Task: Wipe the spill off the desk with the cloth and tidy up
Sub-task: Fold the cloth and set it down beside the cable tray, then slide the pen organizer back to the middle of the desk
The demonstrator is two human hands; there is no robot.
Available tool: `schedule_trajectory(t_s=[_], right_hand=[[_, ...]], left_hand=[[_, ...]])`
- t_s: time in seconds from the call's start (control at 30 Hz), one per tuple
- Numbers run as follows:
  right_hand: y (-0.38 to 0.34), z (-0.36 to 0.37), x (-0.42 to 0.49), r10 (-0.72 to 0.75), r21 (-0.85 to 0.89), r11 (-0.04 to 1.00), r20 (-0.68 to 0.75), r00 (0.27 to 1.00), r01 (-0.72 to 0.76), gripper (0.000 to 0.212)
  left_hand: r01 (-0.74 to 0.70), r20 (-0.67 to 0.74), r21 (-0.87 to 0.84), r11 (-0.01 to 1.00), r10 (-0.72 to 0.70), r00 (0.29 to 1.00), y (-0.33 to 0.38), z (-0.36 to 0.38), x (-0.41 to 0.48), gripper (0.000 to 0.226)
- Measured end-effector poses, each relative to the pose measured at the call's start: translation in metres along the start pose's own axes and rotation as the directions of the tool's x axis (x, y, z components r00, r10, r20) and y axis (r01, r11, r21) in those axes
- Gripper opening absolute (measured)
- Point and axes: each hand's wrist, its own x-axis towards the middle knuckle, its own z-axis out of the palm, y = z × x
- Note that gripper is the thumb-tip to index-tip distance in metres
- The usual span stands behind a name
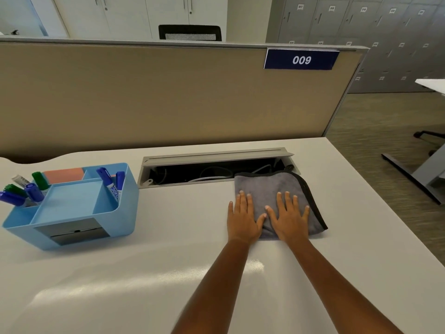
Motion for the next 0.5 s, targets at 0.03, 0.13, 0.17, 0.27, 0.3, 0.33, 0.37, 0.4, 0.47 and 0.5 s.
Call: schedule_trajectory(t_s=[0.03,0.13,0.17,0.27,0.3,0.33,0.37,0.4,0.47,0.5], right_hand=[[0.001,0.002,0.001,-0.006,0.000,1.000,-0.016,1.000,0.006,0.110],[0.000,-0.001,0.001,0.001,-0.050,0.999,0.051,0.999,0.002,0.087],[0.000,-0.002,0.001,0.006,-0.067,0.998,0.068,0.998,-0.001,0.075],[-0.004,-0.008,0.003,0.044,-0.095,0.995,0.137,0.990,-0.031,0.063],[-0.008,-0.012,0.003,0.058,-0.088,0.995,0.154,0.986,-0.045,0.062],[-0.015,-0.013,0.002,0.057,-0.075,0.996,0.150,0.987,-0.046,0.061],[-0.025,-0.014,-0.001,0.029,-0.040,0.999,0.112,0.993,-0.025,0.061],[-0.039,-0.015,-0.005,-0.014,0.035,0.999,0.056,0.998,0.012,0.060],[-0.074,-0.016,-0.019,-0.076,0.281,0.956,-0.028,0.997,0.081,0.058],[-0.092,-0.017,-0.027,-0.088,0.396,0.913,-0.037,0.995,0.096,0.055]], left_hand=[[-0.007,-0.026,0.026,1.000,0.008,1.000,-0.001,-0.004,-0.003,0.129],[0.014,-0.030,0.090,0.996,-0.012,0.999,-0.009,-0.008,-0.011,0.118],[0.026,-0.080,0.137,0.990,-0.015,0.997,-0.014,-0.009,-0.013,0.110],[0.059,-0.188,0.204,0.977,-0.020,0.982,-0.038,-0.016,-0.023,0.085],[0.056,-0.229,0.213,0.975,-0.005,0.973,-0.048,-0.021,-0.026,0.081],[0.047,-0.301,0.213,0.976,0.020,0.953,-0.056,-0.029,-0.030,0.078],[0.034,-0.383,0.199,0.979,0.045,0.923,-0.063,-0.041,-0.036,0.073],[0.020,-0.462,0.168,0.986,0.061,0.885,-0.070,-0.052,-0.041,0.065],[-0.049,-0.638,0.090,0.995,0.095,0.764,-0.086,-0.073,-0.049,0.047],[-0.064,-0.727,0.040,0.997,0.073,0.683,-0.096,-0.084,-0.054,0.043]])
